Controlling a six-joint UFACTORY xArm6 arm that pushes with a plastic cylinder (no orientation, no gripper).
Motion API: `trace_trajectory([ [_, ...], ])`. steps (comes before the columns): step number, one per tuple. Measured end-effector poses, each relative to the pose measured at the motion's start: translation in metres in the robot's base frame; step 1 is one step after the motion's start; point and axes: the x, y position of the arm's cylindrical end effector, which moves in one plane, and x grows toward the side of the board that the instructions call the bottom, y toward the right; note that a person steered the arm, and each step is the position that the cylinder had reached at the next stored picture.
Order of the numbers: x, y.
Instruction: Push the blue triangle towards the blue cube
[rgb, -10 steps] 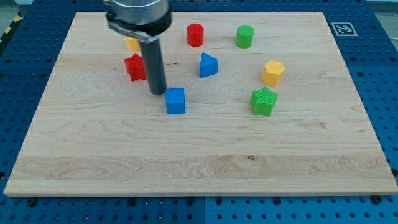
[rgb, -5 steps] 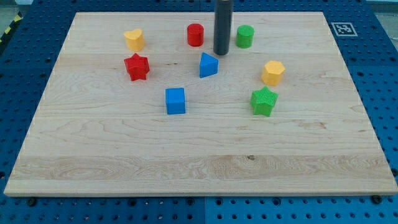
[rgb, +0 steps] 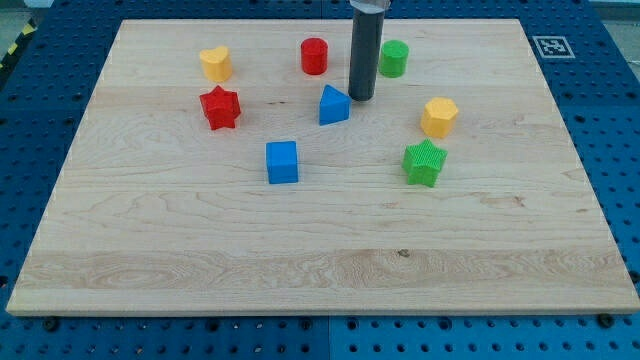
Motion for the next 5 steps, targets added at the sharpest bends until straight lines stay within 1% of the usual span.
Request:
trace_trajectory([
  [1,0.0,-0.019],
  [2,0.007,-0.024],
  [4,0.041,-0.026],
  [5,0.041,-0.03],
])
